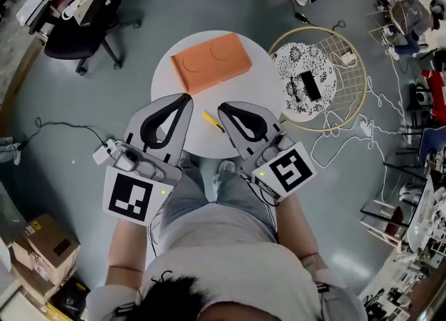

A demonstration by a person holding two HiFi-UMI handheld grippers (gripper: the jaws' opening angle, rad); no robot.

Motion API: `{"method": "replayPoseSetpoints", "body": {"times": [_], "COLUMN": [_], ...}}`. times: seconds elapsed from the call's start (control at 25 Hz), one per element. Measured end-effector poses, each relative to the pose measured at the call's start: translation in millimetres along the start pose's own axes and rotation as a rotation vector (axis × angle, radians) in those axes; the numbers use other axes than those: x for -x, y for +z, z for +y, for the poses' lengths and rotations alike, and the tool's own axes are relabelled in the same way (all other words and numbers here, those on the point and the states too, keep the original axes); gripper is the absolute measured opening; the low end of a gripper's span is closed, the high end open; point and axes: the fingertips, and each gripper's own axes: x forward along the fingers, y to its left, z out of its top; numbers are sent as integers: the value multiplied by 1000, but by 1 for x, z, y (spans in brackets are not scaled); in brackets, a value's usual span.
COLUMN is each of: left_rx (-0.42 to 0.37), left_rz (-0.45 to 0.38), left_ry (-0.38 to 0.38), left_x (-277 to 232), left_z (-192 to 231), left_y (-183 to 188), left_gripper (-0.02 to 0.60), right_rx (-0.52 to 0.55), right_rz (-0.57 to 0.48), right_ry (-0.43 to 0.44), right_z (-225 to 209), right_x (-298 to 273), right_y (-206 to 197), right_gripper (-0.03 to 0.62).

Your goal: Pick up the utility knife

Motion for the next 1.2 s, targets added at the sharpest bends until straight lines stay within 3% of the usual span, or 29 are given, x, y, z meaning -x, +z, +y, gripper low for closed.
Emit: {"method": "replayPoseSetpoints", "body": {"times": [0.6, 0.88, 1.2], "left_rx": [29, 37, 75], "left_rz": [58, 101, 163], "left_ry": [-300, -380, -418], "left_x": [-32, -46, -47], "left_z": [36, 38, 35], "left_y": [-48, -74, -105], "left_gripper": [11, 11, 11], "right_rx": [-87, -119, -103], "right_rz": [301, 385, 586], "right_ry": [-162, -185, -142], "right_z": [-24, -31, -28], "right_x": [-49, -62, -61], "right_y": [-121, -171, -250], "right_gripper": [57, 64, 75]}}
